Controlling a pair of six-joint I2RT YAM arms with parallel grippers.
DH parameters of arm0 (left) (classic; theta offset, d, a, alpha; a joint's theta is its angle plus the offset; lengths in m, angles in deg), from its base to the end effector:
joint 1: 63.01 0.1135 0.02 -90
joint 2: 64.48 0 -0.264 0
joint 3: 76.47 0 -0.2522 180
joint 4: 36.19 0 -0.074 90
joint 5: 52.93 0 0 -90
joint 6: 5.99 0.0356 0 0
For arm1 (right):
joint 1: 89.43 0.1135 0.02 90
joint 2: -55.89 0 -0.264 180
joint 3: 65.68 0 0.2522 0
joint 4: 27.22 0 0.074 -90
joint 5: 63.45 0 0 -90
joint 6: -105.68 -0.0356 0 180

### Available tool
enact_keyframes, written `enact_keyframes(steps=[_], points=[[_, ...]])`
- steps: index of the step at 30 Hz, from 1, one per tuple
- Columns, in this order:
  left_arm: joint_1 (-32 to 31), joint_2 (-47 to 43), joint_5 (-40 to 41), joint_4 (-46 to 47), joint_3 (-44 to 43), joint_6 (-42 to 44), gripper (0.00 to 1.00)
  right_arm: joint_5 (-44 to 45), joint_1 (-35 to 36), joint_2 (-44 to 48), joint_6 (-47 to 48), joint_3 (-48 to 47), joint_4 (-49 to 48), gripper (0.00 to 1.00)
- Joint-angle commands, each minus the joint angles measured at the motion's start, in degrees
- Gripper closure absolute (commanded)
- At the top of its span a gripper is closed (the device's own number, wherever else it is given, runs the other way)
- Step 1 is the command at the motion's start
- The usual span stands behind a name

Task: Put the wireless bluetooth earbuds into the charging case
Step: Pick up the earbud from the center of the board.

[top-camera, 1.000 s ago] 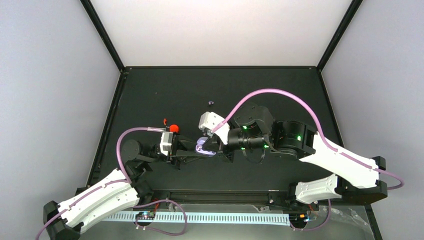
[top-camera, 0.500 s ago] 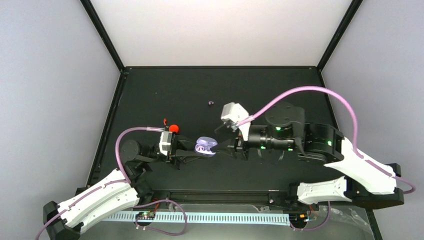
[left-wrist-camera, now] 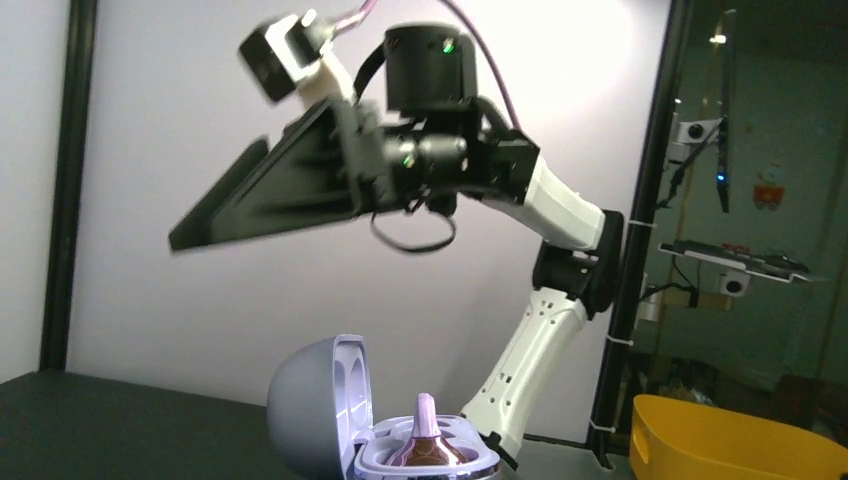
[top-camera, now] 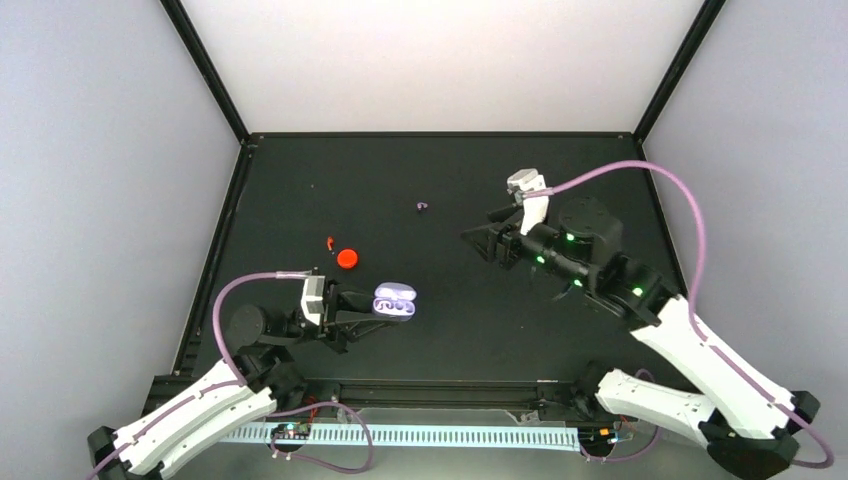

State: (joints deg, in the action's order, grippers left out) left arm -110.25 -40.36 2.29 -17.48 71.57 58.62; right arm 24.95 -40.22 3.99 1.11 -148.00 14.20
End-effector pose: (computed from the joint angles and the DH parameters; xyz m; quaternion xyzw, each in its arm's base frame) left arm 0.0674 -0.1028 0.3019 0.3447 0.4445 -0.6073 0.5610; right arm 0.1182 0.1386 0.4280 -0.2382 0.7339 0.3451 0.5343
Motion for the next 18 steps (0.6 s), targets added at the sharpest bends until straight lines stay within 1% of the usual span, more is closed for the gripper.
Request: enact_keyframes(steps=[1, 4, 6, 8, 10, 14, 18], points=[[0.01, -6.16, 4.98, -5.51, 1.62, -2.20, 0.98, -2.56, -6.12, -1.70, -7.91, 7.92, -8.78, 0.34], [0.09, -10.23, 6.85, -9.29, 2.39, -2.43, 0.98, -2.78, -10.67, -5.00, -12.38, 12.46, -13.48, 0.34], [0.01, -12.60, 8.05, -12.00, 2.44, -2.44, 0.98, 2.11, -12.82, -7.42, -16.08, 14.82, -16.25, 0.33], [0.07, -14.56, 9.21, -14.41, 2.37, -2.37, 0.98, 5.06, -13.66, -9.90, -16.99, 17.36, -21.94, 0.32], [0.08, -15.82, 10.04, -15.98, 2.42, -1.24, 0.99, 5.98, -13.89, -13.53, -16.23, 18.42, -26.02, 0.30], [0.08, -15.79, 10.66, -16.48, 2.14, 1.28, 0.99, 0.88, -17.62, -27.00, -14.49, 9.94, -22.95, 0.31], [0.13, -12.75, 11.32, -15.69, -0.14, 3.82, 0.98, -2.76, -21.36, -38.49, -15.95, 5.53, -29.69, 0.32]])
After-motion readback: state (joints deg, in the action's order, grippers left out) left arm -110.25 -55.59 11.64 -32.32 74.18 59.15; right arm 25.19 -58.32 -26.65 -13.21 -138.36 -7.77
